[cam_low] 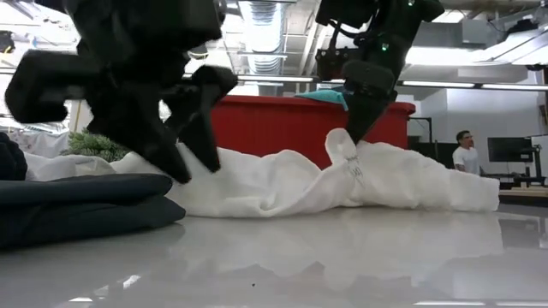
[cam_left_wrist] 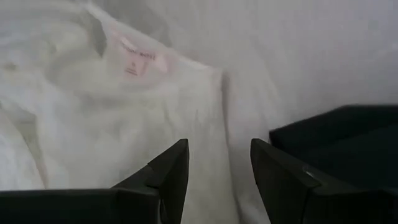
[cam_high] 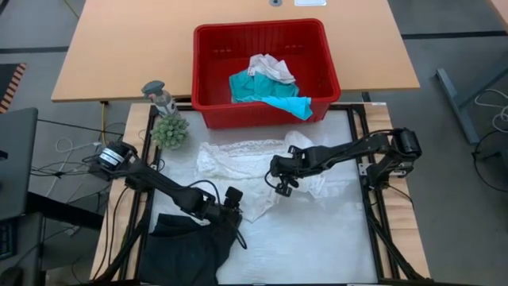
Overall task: Fold Laundry from Bin
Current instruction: Fold the white dress
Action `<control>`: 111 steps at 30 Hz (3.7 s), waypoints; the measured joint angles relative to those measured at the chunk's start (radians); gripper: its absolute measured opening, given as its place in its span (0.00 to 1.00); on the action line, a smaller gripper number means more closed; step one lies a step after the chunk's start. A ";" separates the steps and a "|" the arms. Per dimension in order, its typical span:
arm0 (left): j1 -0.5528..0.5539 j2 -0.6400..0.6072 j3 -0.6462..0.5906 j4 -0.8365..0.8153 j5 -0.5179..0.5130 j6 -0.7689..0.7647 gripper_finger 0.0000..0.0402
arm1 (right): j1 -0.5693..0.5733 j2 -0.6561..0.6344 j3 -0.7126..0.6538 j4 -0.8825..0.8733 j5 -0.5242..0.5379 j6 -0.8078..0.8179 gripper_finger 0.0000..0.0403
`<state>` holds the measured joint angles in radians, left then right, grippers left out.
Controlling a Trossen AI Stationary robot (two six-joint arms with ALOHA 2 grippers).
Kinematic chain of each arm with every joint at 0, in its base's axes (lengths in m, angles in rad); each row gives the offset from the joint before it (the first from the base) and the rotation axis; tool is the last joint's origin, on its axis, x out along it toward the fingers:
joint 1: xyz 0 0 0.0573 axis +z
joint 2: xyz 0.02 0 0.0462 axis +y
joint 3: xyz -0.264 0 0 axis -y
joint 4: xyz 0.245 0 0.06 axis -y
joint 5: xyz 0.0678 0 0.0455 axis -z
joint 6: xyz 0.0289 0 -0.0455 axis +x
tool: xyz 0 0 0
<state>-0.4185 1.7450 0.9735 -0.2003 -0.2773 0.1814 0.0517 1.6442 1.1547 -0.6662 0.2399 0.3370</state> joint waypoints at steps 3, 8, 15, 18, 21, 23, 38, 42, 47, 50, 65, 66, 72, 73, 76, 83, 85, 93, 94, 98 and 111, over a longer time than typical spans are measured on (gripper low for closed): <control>-0.002 0.035 0.009 -0.012 -0.035 -0.003 0.40 | 0.000 0.000 0.000 0.004 -0.002 -0.001 0.05; 0.005 0.072 0.021 -0.014 -0.045 -0.003 0.40 | 0.001 0.000 0.000 0.007 -0.007 -0.003 0.05; 0.045 0.086 0.023 -0.022 0.028 -0.054 0.40 | 0.015 0.000 0.000 0.017 -0.012 0.001 0.05; 0.071 0.086 0.023 -0.044 0.050 -0.070 0.36 | 0.019 0.000 0.000 0.017 -0.015 0.007 0.05; 0.101 0.086 0.024 -0.073 0.109 -0.098 0.25 | 0.026 0.000 0.000 0.016 -0.018 0.029 0.05; 0.115 0.087 0.023 -0.078 0.115 -0.099 0.15 | 0.032 -0.002 0.000 0.016 -0.021 0.039 0.05; 0.138 0.046 0.276 -0.581 0.037 -0.205 0.00 | 0.087 -0.003 0.162 -0.303 0.050 0.079 0.05; 0.137 0.001 0.407 -0.780 0.028 -0.241 0.00 | 0.102 -0.004 0.278 -0.460 0.107 0.084 0.05; 0.138 -0.091 0.574 -0.968 -0.048 -0.287 0.00 | 0.138 -0.033 0.445 -0.625 0.171 0.085 0.05; 0.137 -0.136 0.669 -1.056 -0.131 -0.299 0.00 | 0.168 -0.067 0.552 -0.691 0.230 0.128 0.05; 0.195 -0.191 1.198 -1.362 -0.551 -0.131 0.00 | 0.297 -0.200 0.950 -0.751 0.581 0.196 0.05; 0.202 -0.191 1.224 -1.361 -0.575 -0.110 0.00 | 0.299 -0.204 0.958 -0.751 0.597 0.196 0.05; 0.254 -0.191 1.336 -1.311 -0.681 0.062 0.00 | 0.334 -0.201 0.987 -0.709 0.628 0.168 0.05; 0.261 -0.190 1.347 -1.285 -0.695 0.097 0.00 | 0.347 -0.199 0.988 -0.685 0.629 0.149 0.05; 0.266 -0.189 1.379 -1.197 -0.715 0.208 0.00 | 0.402 -0.198 0.989 -0.572 0.630 0.073 0.05; 0.246 -0.195 1.382 -1.014 -0.605 0.498 0.00 | 0.599 -0.199 0.989 -0.292 0.655 -0.147 0.05; 0.240 -0.196 1.383 -0.985 -0.548 0.569 0.00 | 0.653 -0.199 0.989 -0.243 0.670 -0.170 0.05; 0.213 -0.196 1.382 -0.729 -0.377 0.957 0.00 | 0.831 -0.169 0.987 -0.042 0.761 -0.389 0.05; 0.214 -0.196 1.382 -0.677 -0.367 1.008 0.00 | 0.847 -0.165 0.987 -0.012 0.799 -0.422 0.05; 0.297 -0.196 1.382 -0.521 -0.180 1.104 0.00 | 0.917 -0.152 0.987 0.035 1.119 -0.483 0.05; 0.801 -0.019 1.373 -0.451 0.455 0.844 0.00 | 0.911 -0.132 0.984 -0.055 1.333 -0.270 0.05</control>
<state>0.3830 1.7258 2.3466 -0.6509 0.1776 1.0252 0.9626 1.5124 2.1384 -0.7210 1.5726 0.0675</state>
